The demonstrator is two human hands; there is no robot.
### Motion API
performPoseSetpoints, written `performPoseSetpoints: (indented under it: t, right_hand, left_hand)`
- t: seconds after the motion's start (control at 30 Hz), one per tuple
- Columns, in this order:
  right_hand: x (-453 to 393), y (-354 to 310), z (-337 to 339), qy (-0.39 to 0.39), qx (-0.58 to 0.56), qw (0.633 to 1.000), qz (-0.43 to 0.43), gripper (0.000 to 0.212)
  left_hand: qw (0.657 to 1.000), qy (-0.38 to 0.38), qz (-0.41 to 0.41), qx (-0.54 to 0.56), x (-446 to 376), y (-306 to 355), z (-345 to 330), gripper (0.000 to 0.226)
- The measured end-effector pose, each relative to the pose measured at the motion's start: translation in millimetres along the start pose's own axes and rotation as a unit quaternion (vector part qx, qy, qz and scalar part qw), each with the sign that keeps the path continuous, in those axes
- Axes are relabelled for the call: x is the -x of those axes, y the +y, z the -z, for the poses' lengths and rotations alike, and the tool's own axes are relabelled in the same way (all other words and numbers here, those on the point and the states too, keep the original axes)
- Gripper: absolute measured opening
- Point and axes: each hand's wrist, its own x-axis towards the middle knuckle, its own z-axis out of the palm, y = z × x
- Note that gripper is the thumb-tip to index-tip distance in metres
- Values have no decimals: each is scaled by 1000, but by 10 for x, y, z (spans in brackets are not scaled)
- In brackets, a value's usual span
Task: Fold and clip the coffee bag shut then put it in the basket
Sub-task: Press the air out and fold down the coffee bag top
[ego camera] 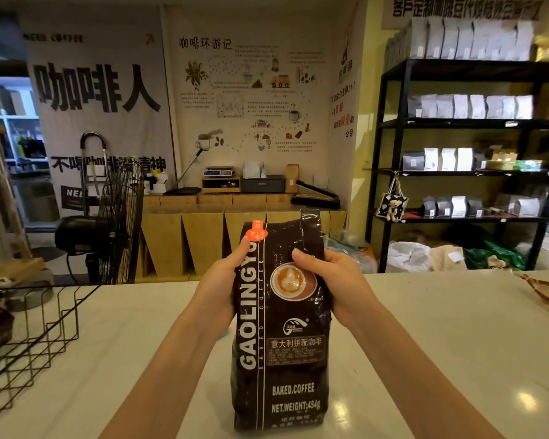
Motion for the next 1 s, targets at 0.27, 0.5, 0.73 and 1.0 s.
performPoseSetpoints:
  t: [0.27, 0.5, 0.73, 1.0]
  right_hand:
    - [26, -82, 73, -34, 71, 995, 67, 36]
    - [80, -56, 179, -23, 133, 973, 189, 42]
    - [81, -65, 218, -55, 179, 970, 155, 44]
    - [69, -139, 299, -69, 187, 972, 123, 31]
  left_hand:
    - [991, 23, -64, -114, 10, 16, 16, 40]
    - [968, 29, -213, -131, -1, -4, 101, 33]
    - [960, -47, -174, -216, 19, 58, 202, 41]
    - [945, -53, -174, -272, 22, 76, 203, 32]
